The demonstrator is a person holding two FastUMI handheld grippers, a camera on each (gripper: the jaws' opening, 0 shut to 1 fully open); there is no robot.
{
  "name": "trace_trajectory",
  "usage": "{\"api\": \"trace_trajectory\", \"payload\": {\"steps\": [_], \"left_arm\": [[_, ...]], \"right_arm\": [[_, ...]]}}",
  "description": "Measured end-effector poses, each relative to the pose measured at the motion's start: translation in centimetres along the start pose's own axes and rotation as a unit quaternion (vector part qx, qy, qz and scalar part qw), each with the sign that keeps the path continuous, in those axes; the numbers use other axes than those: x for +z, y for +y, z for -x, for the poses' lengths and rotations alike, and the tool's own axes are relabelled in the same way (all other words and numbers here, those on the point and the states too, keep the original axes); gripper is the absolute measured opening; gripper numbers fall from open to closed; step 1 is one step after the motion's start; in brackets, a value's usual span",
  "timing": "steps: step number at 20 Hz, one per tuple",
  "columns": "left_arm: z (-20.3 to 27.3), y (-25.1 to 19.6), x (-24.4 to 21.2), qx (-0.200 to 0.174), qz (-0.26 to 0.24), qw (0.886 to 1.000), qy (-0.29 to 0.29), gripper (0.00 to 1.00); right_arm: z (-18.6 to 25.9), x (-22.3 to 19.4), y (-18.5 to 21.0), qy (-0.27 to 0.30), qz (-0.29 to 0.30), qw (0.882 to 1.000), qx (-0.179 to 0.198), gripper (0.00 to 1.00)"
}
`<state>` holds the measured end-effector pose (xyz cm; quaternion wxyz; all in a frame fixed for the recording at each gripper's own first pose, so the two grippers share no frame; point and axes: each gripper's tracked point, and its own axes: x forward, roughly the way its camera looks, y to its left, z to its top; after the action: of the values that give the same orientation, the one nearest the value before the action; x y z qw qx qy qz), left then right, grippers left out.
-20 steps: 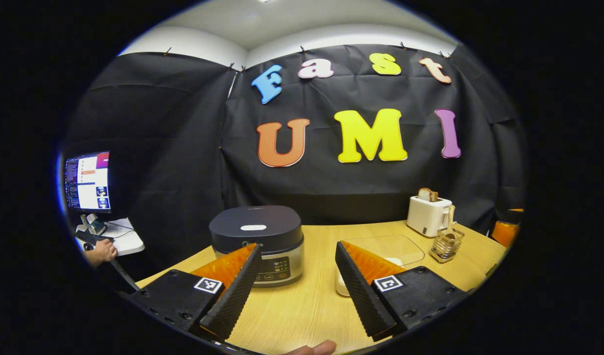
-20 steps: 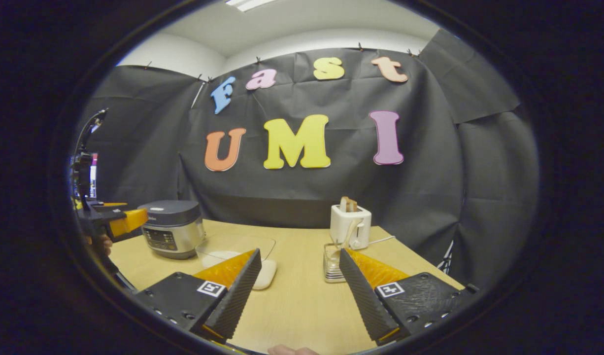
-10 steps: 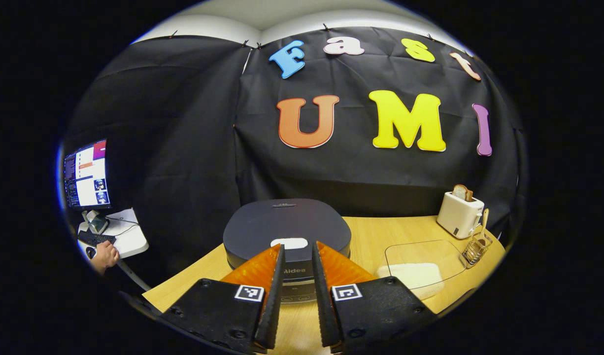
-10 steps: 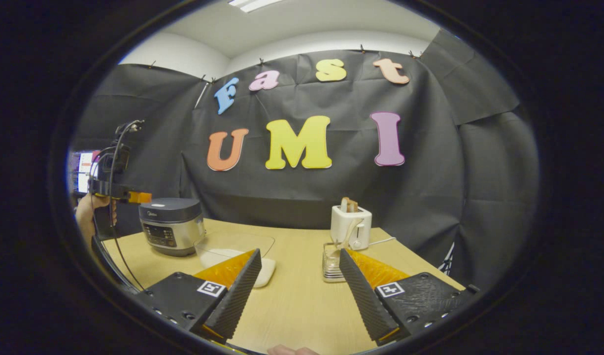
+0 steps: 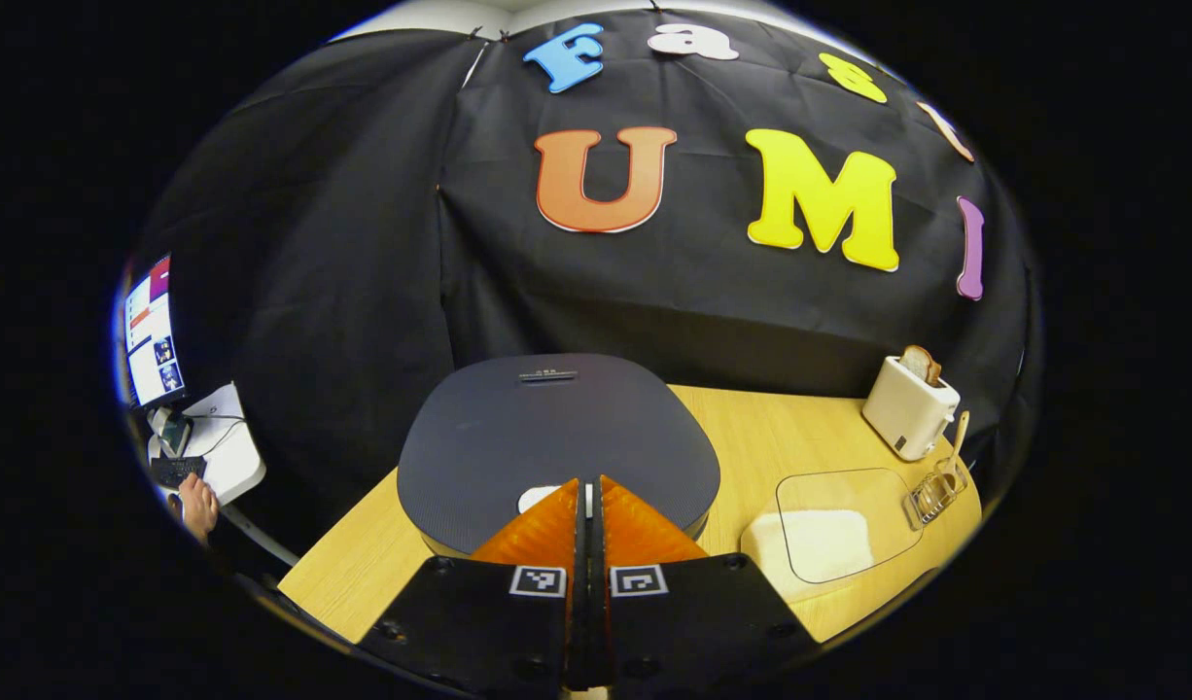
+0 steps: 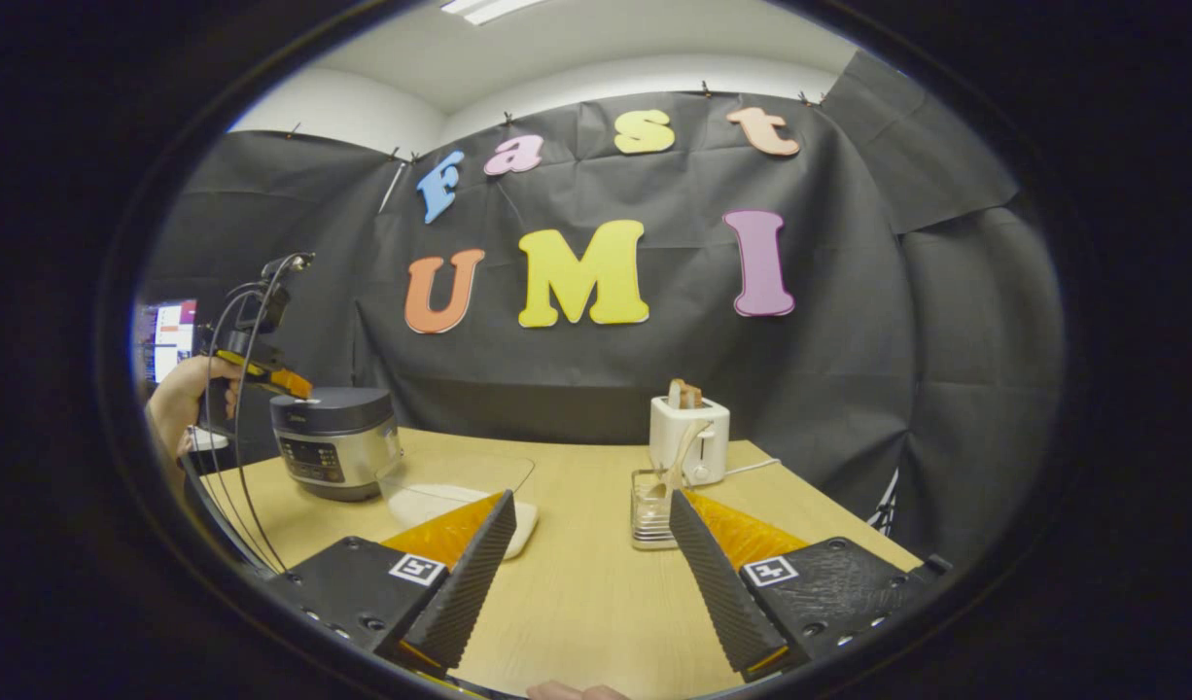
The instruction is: Close the left gripper, press the button to open the rice cooker; take a wooden spoon from the chopstick holder with the right hand, scoop a spoonful of rice and pour it into the rice cooker, then put the wooden spoon back into the chopstick holder.
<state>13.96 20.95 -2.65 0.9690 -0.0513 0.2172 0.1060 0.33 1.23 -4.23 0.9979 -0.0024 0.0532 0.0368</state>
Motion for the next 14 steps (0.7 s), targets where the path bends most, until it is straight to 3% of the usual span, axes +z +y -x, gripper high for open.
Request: {"api": "trace_trajectory", "payload": {"steps": [11,14], "left_arm": [[-0.2,0.3,-0.8,0.046,-0.021,0.999,0.015,0.03],[-0.4,0.1,-0.9,0.029,0.034,0.999,0.03,0.03]], "right_arm": [[0.5,-0.1,0.9,0.003,-0.002,1.0,0.019,0.97],[1.0,0.1,1.5,0.002,-0.005,1.0,0.023,0.95]]}}
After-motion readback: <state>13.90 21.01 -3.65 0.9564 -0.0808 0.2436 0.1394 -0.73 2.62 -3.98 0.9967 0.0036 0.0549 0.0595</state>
